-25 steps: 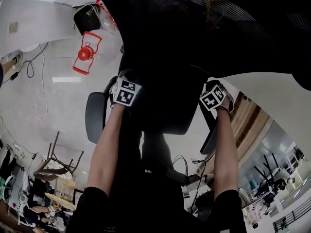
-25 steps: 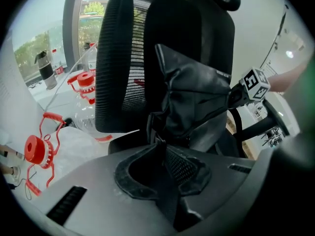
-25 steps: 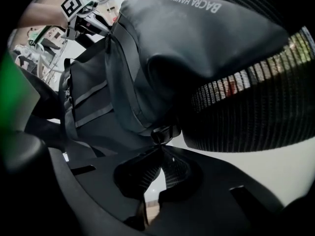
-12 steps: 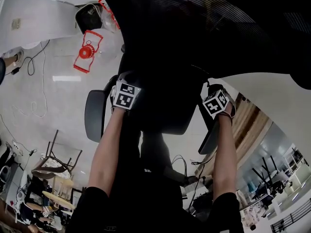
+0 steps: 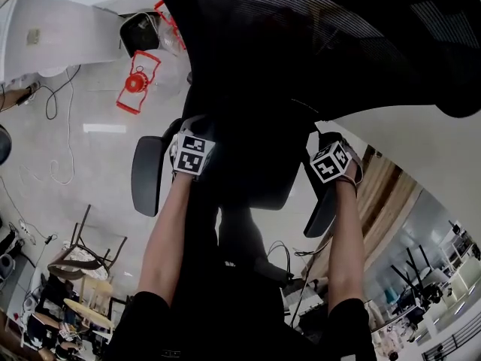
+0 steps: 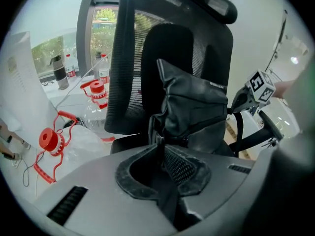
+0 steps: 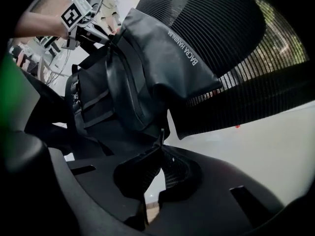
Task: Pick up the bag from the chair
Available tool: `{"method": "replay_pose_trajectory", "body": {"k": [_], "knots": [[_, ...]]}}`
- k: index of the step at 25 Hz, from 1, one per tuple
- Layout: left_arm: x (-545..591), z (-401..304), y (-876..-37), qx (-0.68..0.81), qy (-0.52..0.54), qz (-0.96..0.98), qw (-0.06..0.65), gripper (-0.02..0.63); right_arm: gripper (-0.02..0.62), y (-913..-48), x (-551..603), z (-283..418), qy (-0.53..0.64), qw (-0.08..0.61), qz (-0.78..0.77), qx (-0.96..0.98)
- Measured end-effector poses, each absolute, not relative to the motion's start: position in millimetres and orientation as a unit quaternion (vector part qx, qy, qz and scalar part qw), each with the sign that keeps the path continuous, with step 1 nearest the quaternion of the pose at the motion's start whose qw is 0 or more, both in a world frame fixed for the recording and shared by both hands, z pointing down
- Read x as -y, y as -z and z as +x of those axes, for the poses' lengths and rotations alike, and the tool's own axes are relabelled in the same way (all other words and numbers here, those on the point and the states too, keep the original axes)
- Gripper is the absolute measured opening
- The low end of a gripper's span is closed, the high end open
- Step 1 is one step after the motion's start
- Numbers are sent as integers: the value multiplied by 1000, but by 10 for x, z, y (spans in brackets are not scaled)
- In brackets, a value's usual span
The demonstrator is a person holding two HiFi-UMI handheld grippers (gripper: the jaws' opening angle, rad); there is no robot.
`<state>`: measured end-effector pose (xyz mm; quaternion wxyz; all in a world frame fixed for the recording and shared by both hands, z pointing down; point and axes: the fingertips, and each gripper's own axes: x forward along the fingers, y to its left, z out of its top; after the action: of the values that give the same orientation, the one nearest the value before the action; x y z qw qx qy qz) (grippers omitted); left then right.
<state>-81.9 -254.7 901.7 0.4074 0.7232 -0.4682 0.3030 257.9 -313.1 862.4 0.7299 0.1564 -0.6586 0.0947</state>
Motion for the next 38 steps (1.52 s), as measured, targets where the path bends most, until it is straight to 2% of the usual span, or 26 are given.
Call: {"method": "replay_pose_trajectory", "body": {"k": [10,25,38], "knots": [[2350,-855,-8857,486,-290,721,399,29,2,-8476,3037,2462,-79,719,160,671],[1726,-847,-8161,507,-260,733,372,17,2,-7968,2557,2308,-44,686,169,706],[880,-701,-6962,536,-223,747,324,17,2,-6978,1887,2430,-7,634,214,743]]}}
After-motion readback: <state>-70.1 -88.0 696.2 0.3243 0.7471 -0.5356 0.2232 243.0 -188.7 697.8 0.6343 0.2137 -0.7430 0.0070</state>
